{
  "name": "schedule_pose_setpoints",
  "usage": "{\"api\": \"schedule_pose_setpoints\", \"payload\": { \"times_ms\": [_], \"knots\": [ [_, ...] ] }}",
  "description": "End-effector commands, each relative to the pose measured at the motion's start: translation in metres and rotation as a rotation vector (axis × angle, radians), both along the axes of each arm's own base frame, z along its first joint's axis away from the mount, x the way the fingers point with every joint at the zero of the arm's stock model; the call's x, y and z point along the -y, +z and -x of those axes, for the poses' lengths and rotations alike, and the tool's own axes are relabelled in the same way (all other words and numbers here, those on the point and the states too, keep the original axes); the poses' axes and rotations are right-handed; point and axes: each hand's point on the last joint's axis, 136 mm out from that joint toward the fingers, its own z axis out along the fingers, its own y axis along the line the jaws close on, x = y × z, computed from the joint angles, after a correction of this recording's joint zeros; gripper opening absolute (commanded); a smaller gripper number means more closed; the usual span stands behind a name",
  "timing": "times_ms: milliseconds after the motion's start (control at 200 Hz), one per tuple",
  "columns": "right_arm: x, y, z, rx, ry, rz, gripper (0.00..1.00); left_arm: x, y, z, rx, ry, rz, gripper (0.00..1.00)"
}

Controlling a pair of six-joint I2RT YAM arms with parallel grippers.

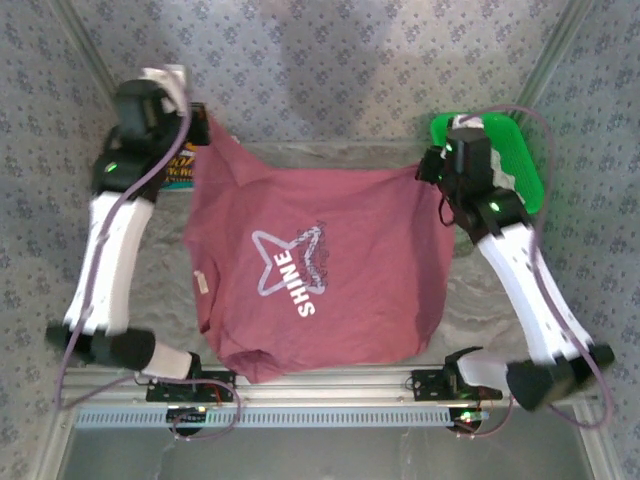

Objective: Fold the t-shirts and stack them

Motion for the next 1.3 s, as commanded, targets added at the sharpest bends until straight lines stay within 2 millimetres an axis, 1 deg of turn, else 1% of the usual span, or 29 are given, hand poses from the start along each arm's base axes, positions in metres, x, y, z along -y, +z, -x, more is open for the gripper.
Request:
{"api": "schedule_pose_setpoints", "payload": {
  "times_ms": [0,40,65,95,110,120,130,140,150,160,170,180,200,255,330,380,410,420,465,535,605,660,710,740,750,859,1019,1194,1294],
  "knots": [
    [0.002,-0.046,-0.063,-0.016,-0.036,-0.111,0.00,0.002,-0.042,-0.063,0.002,0.002,-0.063,0.00],
    [0.000,-0.064,-0.086,-0.039,-0.029,-0.131,0.00,0.008,-0.065,-0.088,-0.031,-0.018,-0.074,0.00],
    [-0.003,-0.077,-0.100,-0.062,-0.020,-0.140,0.09,0.012,-0.076,-0.103,-0.046,-0.031,-0.079,0.01],
    [-0.006,-0.091,-0.117,-0.097,-0.010,-0.153,0.22,0.014,-0.093,-0.121,-0.072,-0.033,-0.088,0.17],
    [-0.008,-0.097,-0.125,-0.113,0.001,-0.160,0.27,0.015,-0.095,-0.128,-0.078,-0.030,-0.092,0.29],
    [-0.010,-0.101,-0.129,-0.126,0.007,-0.165,0.31,0.015,-0.103,-0.134,-0.096,-0.028,-0.094,0.36],
    [-0.011,-0.104,-0.134,-0.136,0.013,-0.170,0.34,0.016,-0.103,-0.138,-0.100,-0.027,-0.092,0.41],
    [-0.012,-0.108,-0.139,-0.149,0.018,-0.173,0.36,0.017,-0.112,-0.142,-0.123,-0.027,-0.095,0.45],
    [-0.014,-0.110,-0.143,-0.157,0.028,-0.179,0.39,0.017,-0.111,-0.146,-0.130,-0.023,-0.094,0.47],
    [-0.015,-0.113,-0.146,-0.171,0.036,-0.185,0.40,0.017,-0.119,-0.149,-0.154,-0.019,-0.095,0.49],
    [-0.017,-0.114,-0.149,-0.182,0.044,-0.191,0.42,0.016,-0.117,-0.152,-0.161,-0.010,-0.092,0.49],
    [-0.019,-0.117,-0.152,-0.195,0.052,-0.196,0.43,0.015,-0.123,-0.154,-0.184,-0.002,-0.092,0.50],
    [-0.022,-0.120,-0.156,-0.213,0.069,-0.204,0.45,0.015,-0.126,-0.159,-0.205,0.014,-0.087,0.51],
    [-0.029,-0.117,-0.161,-0.208,0.109,-0.190,0.51,0.017,-0.133,-0.160,-0.253,0.025,-0.071,0.56],
    [-0.031,-0.108,-0.153,-0.175,0.110,-0.162,0.61,0.030,-0.139,-0.154,-0.259,0.022,-0.052,0.64],
    [-0.036,-0.103,-0.140,-0.172,0.136,-0.156,0.62,0.040,-0.139,-0.143,-0.230,0.018,-0.028,0.66],
    [-0.039,-0.104,-0.133,-0.175,0.150,-0.155,0.62,0.047,-0.148,-0.133,-0.229,0.013,-0.007,0.69],
    [-0.040,-0.104,-0.128,-0.176,0.158,-0.153,0.62,0.049,-0.146,-0.130,-0.216,0.012,0.003,0.70],
    [-0.047,-0.109,-0.114,-0.178,0.185,-0.150,0.62,0.058,-0.167,-0.112,-0.220,0.008,0.042,0.73],
    [-0.053,-0.121,-0.094,-0.185,0.219,-0.149,0.62,0.065,-0.201,-0.091,-0.245,0.006,0.126,0.73],
    [-0.058,-0.138,-0.075,-0.204,0.245,-0.142,0.62,0.071,-0.240,-0.079,-0.326,-0.006,0.182,0.73],
    [-0.060,-0.151,-0.063,-0.219,0.270,-0.124,0.62,0.072,-0.266,-0.076,-0.406,0.003,0.184,0.73],
    [-0.059,-0.161,-0.055,-0.228,0.275,-0.113,0.62,0.078,-0.282,-0.077,-0.459,-0.018,0.184,0.74],
    [-0.059,-0.159,-0.053,-0.215,0.278,-0.107,0.62,0.081,-0.291,-0.079,-0.478,-0.022,0.182,0.74],
    [-0.058,-0.169,-0.049,-0.233,0.279,-0.102,0.62,0.082,-0.294,-0.080,-0.483,-0.024,0.181,0.74],
    [-0.051,-0.186,-0.041,-0.255,0.267,-0.077,0.62,0.090,-0.317,-0.092,-0.530,-0.030,0.180,0.75],
    [-0.051,-0.190,-0.041,-0.251,0.261,-0.077,0.62,0.096,-0.347,-0.104,-0.588,-0.014,0.169,0.74],
    [-0.047,-0.192,-0.045,-0.257,0.251,-0.077,0.62,0.107,-0.362,-0.110,-0.618,-0.035,0.156,0.59],
    [-0.043,-0.193,-0.044,-0.265,0.240,-0.084,0.63,0.110,-0.366,-0.110,-0.630,-0.029,0.164,0.58]
  ]
}}
